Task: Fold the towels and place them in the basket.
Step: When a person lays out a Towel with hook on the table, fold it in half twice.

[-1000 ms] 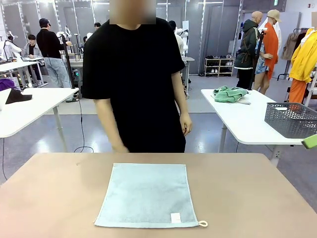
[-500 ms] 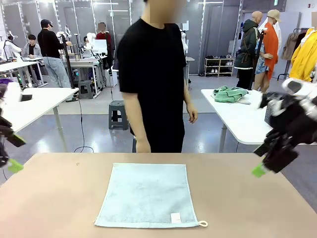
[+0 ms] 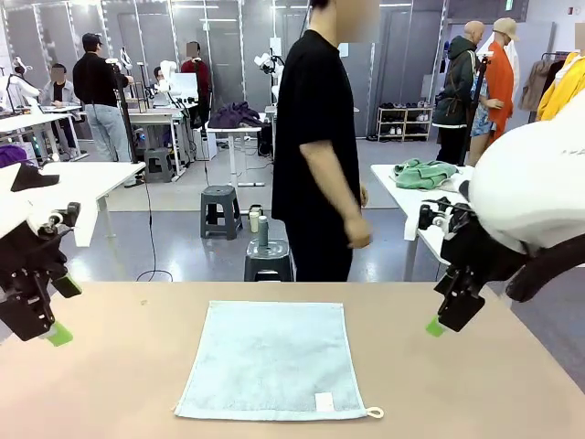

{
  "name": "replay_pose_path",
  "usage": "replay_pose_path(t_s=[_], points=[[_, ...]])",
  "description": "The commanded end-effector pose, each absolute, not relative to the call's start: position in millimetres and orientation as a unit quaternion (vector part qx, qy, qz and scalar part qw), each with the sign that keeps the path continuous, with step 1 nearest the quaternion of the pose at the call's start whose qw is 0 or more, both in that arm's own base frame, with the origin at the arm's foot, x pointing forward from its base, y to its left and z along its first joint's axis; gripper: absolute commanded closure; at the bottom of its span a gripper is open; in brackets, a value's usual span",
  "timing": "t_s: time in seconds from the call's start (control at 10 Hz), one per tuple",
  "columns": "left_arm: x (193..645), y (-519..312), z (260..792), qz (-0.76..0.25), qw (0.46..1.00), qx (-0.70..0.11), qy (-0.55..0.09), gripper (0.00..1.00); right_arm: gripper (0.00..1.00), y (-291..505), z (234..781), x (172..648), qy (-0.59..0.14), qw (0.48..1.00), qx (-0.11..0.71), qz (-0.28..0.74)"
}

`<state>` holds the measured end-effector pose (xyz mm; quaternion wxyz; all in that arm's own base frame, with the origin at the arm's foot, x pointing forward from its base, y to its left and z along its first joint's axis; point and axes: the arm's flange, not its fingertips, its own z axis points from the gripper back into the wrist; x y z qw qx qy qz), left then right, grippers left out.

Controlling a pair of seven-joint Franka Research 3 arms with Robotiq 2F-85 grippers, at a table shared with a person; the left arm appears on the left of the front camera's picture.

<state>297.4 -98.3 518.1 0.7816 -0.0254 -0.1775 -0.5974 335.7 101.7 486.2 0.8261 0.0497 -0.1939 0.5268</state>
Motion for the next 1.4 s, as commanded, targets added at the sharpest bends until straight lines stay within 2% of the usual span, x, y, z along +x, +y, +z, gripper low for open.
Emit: replay_pose_path(t_s=[0.0, 0.1, 0.5, 0.7, 1.1, 1.3], points=[[278.0, -81.4, 482.3, -0.589, 0.78, -0.046, -0.204, 0.0, 0.0, 90.5, 457.7, 313.5, -0.213, 0.828, 0.064, 0.515], [297.4, -98.3, 518.1, -0.597, 0.782, -0.025, -0.178, 0.0, 0.0, 101.7, 486.2, 335.7, -0.194, 0.826, 0.05, 0.527], [299.1, -95.7, 517.1, -0.595, 0.783, -0.032, -0.18, 0.0, 0.0, 102.2, 484.5, 337.5, -0.197, 0.828, 0.054, 0.523], [305.1, -149.0, 485.9, -0.667, 0.732, -0.031, -0.137, 0.0, 0.0, 152.8, 465.4, 335.7, -0.164, 0.765, 0.031, 0.622], [322.3, -190.0, 435.0, -0.707, 0.702, -0.042, -0.073, 0.0, 0.0, 202.9, 423.9, 340.9, -0.102, 0.715, -0.013, 0.691], [332.1, -205.8, 408.0, -0.721, 0.688, -0.056, -0.057, 0.0, 0.0, 221.0, 399.7, 345.4, -0.096, 0.704, -0.036, 0.702]])
